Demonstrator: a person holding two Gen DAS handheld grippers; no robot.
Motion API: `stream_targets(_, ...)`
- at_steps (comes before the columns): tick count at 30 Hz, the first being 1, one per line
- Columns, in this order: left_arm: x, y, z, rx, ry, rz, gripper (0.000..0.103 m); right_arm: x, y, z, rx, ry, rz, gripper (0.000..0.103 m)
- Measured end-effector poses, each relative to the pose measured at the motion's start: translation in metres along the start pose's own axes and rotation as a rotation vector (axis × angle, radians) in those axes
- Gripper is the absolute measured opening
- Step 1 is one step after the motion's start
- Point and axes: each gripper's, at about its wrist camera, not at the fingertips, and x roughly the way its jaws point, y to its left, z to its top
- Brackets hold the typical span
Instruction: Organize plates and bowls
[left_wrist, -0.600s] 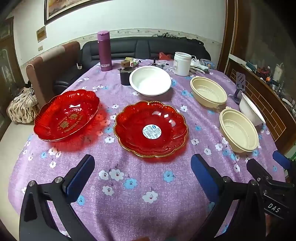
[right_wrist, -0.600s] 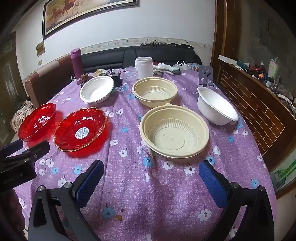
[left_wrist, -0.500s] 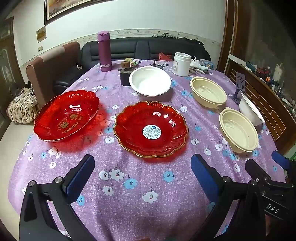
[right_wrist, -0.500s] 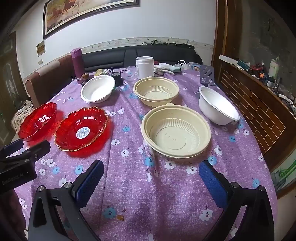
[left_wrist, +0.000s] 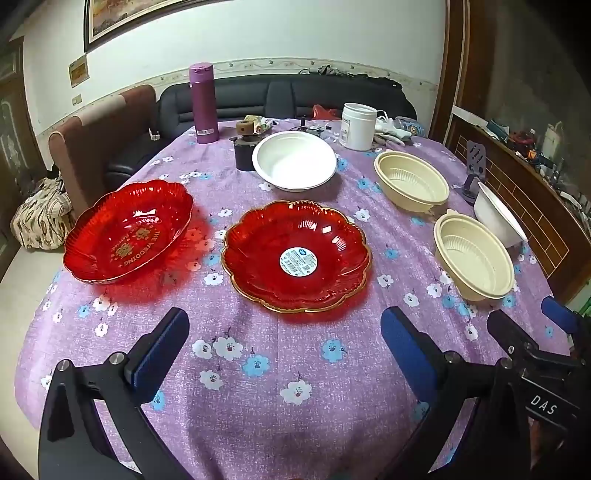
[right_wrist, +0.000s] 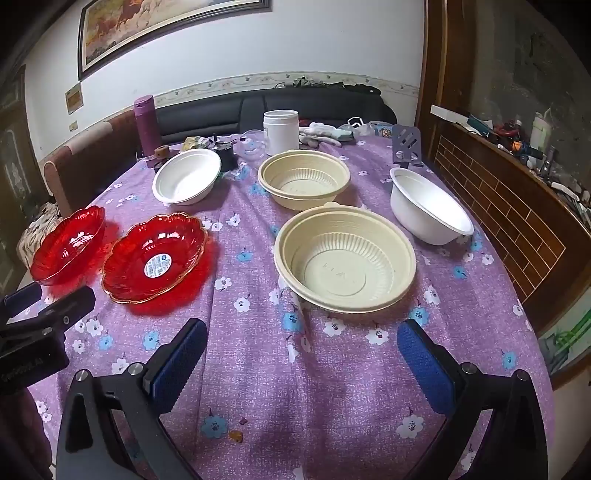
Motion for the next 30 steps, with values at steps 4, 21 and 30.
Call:
stream_targets(4, 0.0002, -0.0009, -0.0006, -0.001, 0.001, -0.002, 0.103, 0.0007, -0.0014, -0.0001, 0.002, 0.0, -0.005, 0.103)
stream_targets(21, 0.002, -0.0028, -0.0032, 0.003, 0.012, -0.01, 0.103, 0.0003, -0.0012, 0.0, 0.0, 0.002, -0.012, 0.103)
stream_targets(30, 0.0048, -0.0041, -0.0042, 0.004, 0.019, -0.009, 0.103, 0.0008, -0.0015, 0.0003, 0.002, 0.004, -0.011, 0.103)
